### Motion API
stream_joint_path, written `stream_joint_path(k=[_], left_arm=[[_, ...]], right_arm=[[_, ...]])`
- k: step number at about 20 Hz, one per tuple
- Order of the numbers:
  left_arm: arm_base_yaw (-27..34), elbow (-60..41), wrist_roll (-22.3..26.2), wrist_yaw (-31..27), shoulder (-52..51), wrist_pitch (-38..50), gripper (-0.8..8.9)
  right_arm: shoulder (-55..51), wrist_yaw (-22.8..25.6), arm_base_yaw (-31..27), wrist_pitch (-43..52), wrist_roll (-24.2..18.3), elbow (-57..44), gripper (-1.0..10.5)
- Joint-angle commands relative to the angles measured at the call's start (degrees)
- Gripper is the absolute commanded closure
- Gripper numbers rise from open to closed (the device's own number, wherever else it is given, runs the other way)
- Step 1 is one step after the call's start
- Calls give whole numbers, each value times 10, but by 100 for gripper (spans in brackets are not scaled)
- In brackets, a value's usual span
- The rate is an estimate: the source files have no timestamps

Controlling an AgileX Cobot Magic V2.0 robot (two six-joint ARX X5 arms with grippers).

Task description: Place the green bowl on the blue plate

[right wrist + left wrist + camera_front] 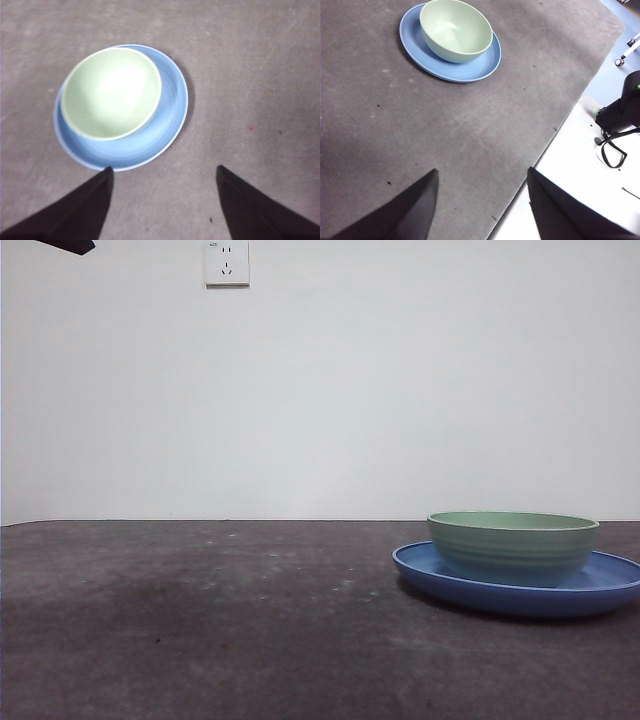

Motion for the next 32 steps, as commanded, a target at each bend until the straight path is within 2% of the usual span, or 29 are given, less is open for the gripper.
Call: stream_joint_path(k=[1, 9, 16, 18, 26, 32], left_arm=[[-2, 5, 8, 3, 3, 4, 533], [-2, 5, 8, 3, 3, 2, 533], [-2, 5, 8, 3, 3, 2, 533], [-2, 5, 8, 3, 3, 2, 533], [-2, 5, 8, 3, 3, 2, 533], [-2, 5, 6, 3, 3, 1, 533]], right_arm=[[49, -28, -16, 53, 20, -31, 646], [260, -125, -77, 203, 10, -45, 645], [403, -133, -76, 294, 8, -45, 646], [427, -141, -76, 313, 8, -45, 661], [451, -137, -76, 337, 9, -45, 939], [432, -144, -76, 353, 31, -45, 939]])
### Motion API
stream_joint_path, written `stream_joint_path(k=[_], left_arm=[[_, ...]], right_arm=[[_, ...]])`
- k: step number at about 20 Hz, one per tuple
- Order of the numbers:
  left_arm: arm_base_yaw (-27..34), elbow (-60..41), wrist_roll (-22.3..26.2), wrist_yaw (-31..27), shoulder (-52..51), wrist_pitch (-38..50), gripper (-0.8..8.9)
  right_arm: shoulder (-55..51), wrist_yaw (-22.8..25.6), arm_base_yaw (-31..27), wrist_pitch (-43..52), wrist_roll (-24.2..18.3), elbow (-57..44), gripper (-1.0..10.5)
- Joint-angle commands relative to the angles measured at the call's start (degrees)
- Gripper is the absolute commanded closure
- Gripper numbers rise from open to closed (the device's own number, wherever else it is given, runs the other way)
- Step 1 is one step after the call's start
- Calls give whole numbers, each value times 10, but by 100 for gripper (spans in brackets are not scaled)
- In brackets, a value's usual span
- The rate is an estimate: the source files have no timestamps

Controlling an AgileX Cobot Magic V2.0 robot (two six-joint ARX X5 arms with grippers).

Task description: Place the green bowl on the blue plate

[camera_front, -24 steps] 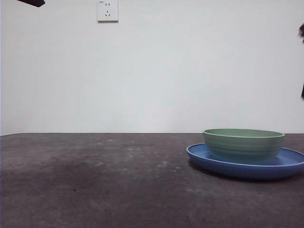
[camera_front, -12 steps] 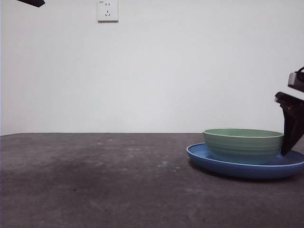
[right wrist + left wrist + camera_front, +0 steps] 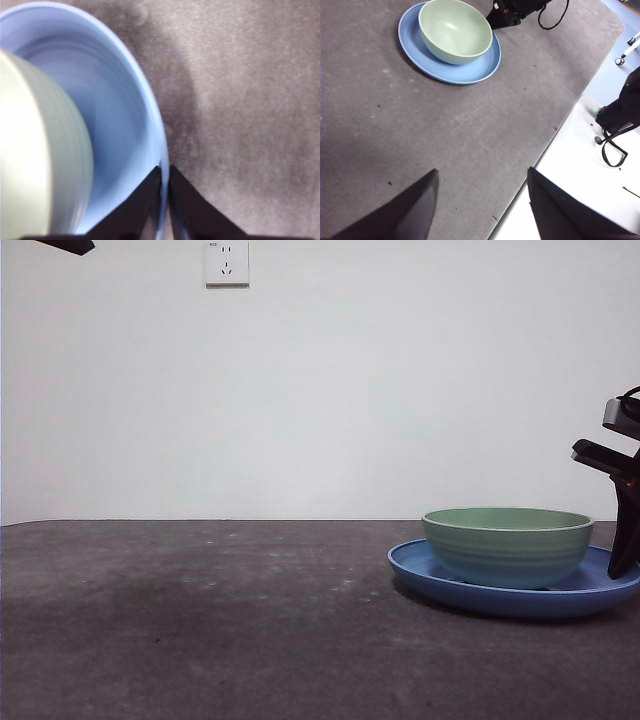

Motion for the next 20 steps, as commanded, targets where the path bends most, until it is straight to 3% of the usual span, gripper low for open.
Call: stream_joint_path(k=[1, 9, 13, 20], left_arm=[[-2, 5, 3, 3, 3, 2, 533], [-2, 5, 3, 3, 3, 3, 533], [-2, 5, 3, 3, 3, 3, 533], [-2, 5, 4, 3, 3, 4, 533]], right_arm=[[-21, -7, 2, 5, 10, 7, 938], [-132, -59, 19, 11, 65, 9, 939], [-139, -57, 73, 25, 99, 18, 938], [-83, -4, 190, 82, 152, 27, 939]])
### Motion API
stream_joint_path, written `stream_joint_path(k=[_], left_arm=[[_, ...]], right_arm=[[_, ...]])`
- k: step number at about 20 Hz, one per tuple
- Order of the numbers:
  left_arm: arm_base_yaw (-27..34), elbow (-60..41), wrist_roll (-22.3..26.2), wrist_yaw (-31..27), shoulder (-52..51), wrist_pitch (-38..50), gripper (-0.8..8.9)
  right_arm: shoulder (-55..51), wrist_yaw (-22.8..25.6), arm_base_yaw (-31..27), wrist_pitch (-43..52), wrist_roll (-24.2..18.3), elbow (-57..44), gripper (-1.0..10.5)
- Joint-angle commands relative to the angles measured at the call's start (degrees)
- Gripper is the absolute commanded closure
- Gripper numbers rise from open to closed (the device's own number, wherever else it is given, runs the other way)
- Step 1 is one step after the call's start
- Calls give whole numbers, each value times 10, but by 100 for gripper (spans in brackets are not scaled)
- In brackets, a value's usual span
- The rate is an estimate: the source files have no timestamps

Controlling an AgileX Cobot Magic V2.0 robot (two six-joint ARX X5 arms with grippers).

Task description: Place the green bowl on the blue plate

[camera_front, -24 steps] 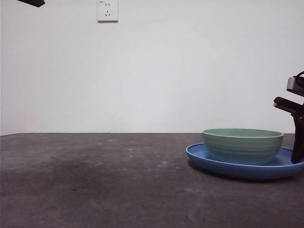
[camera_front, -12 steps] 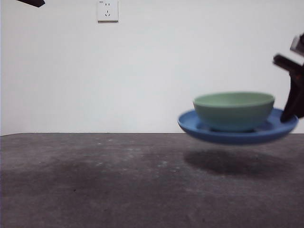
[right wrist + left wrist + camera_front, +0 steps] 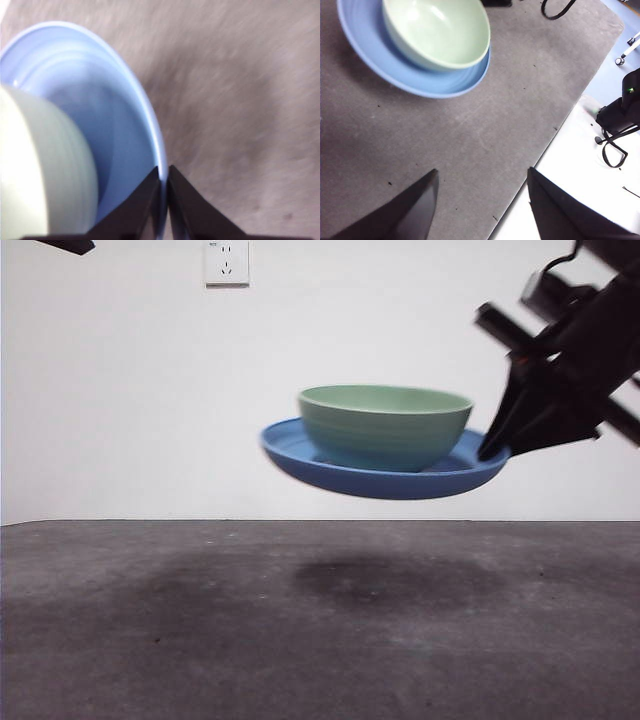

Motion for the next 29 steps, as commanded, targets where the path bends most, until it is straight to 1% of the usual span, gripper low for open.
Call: stream_joint_path(k=[1, 4, 7, 13, 18, 19, 21, 22, 24, 26, 29], left_arm=[[-2, 5, 3, 3, 3, 4, 533], [-2, 5, 3, 3, 3, 4, 533], [-2, 5, 3, 3, 3, 3, 533], [-2, 5, 3, 3, 3, 2, 533], [-2, 5, 3, 3, 3, 2, 533], [-2, 5, 3, 3, 3, 2, 533], [-2, 5, 3, 3, 3, 2, 533], [-2, 5, 3, 3, 3, 2, 533], [-2, 5, 3, 3, 3, 2, 533], [-2, 5, 3, 3, 3, 2, 533], [-2, 5, 3, 3, 3, 2, 533]], right_arm=[[39, 15, 26, 16, 23, 19, 939], [95, 21, 56, 46, 37, 31, 939], [147, 30, 71, 54, 41, 50, 938], [215, 30, 75, 54, 44, 78, 939], [224, 28, 75, 53, 43, 78, 936], [224, 24, 75, 50, 43, 78, 911], [224, 24, 75, 45, 43, 78, 767], [224, 24, 75, 45, 43, 78, 738], [219, 25, 75, 40, 44, 79, 716], [202, 31, 74, 27, 43, 80, 665], [150, 43, 70, -4, 34, 80, 662]])
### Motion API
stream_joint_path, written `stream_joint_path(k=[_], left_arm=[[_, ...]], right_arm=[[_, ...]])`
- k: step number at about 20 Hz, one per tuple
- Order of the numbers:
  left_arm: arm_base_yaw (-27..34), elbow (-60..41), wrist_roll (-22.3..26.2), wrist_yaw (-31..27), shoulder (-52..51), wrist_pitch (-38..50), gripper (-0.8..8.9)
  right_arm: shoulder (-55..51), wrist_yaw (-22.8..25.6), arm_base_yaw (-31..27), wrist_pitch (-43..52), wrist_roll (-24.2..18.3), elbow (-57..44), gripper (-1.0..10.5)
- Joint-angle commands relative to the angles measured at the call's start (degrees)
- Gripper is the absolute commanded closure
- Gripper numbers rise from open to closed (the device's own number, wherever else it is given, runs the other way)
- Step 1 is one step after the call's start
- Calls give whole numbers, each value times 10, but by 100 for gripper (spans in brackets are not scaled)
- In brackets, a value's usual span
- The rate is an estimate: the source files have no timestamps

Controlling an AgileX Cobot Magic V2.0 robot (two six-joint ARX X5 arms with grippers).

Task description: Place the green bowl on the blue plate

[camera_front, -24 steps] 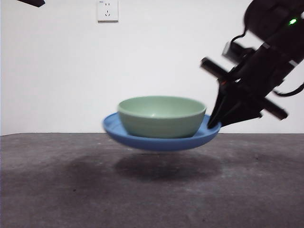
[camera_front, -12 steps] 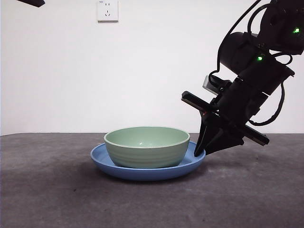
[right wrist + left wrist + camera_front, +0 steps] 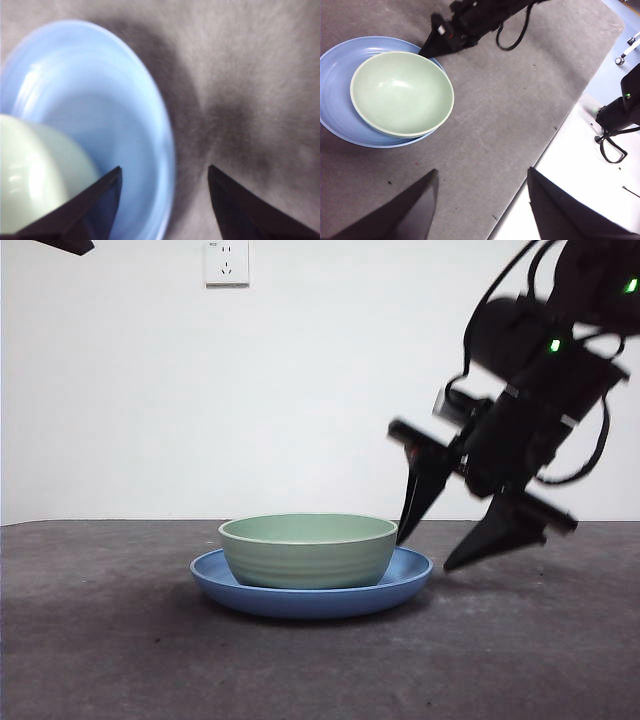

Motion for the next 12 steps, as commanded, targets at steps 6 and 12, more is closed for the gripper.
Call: stream_joint_path(k=[6, 12], left_arm=[[-2, 5, 3, 3, 3, 3, 533], [-2, 5, 3, 3, 3, 3, 533]], right_arm=[[-212, 31, 4, -143, -97, 12, 662], [-398, 26, 34, -321, -182, 12, 663]])
